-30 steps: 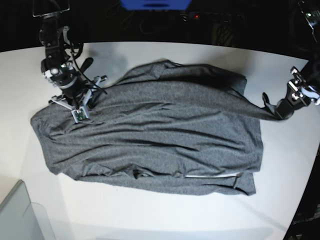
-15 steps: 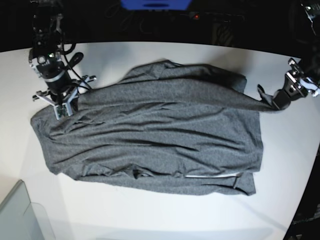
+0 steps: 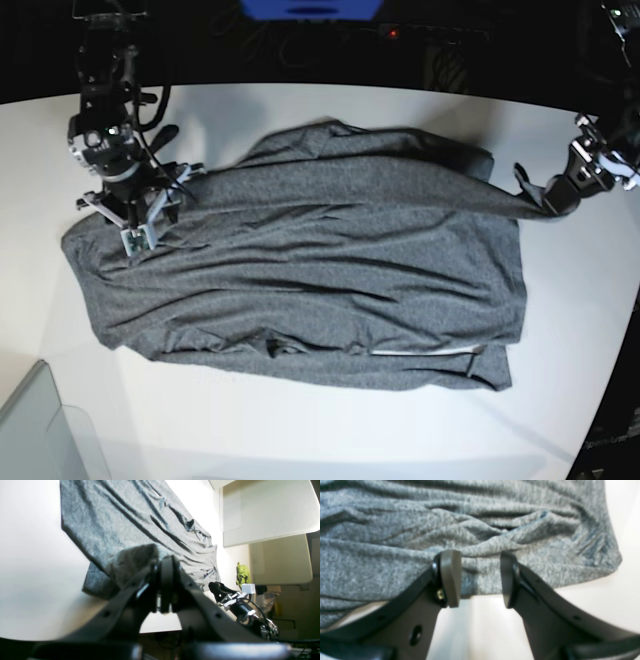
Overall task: Layout the t-shirt on the table in an organized manner, then fold the t-shirt properly
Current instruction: 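Release and regrasp the shirt edge with the right gripper, then pull the shirt edges apart with both grippers to straighten the body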
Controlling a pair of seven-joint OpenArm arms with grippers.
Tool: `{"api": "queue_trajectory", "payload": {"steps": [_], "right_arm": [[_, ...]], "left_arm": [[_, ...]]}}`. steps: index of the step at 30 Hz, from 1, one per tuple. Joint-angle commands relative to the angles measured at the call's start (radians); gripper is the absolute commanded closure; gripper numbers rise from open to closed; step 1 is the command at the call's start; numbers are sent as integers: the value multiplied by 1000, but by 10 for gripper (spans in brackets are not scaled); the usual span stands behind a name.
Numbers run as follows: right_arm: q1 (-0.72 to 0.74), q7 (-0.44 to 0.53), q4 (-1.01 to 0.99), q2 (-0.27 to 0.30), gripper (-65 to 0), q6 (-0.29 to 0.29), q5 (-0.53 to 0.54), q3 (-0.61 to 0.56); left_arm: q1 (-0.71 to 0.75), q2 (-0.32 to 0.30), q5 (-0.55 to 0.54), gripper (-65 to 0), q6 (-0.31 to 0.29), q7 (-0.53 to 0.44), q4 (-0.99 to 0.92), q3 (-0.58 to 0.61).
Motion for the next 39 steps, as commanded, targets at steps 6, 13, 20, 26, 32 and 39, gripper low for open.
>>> {"api": "queue_trajectory", "payload": {"steps": [6,13,20,26,32,39], "right_arm": [[56,-36,-66,-3,-261,-3,2,3],[53,-30,-97,-5,-260,-3,3,2],[74,-30,-148,-5,-128,-3,3,0],[97,-30,-234,0,0,-3,3,0],[79,-28,-168,0,0,-3,3,8],[33,-28,26,-5,0,-3,3,11]], "left_arm": [[-2,-14,-80,-1,21,-7,12,-8],[-2,-14,-80,-1,21,-7,12,-8],[-2,-14,-80,-1,21,-7,12,-8],[-2,-14,-79,-1,21,-7,12,-8],[-2,-14,-79,-1,21,-7,12,-8],[-2,-14,-80,-1,21,-7,12,-8]]}}
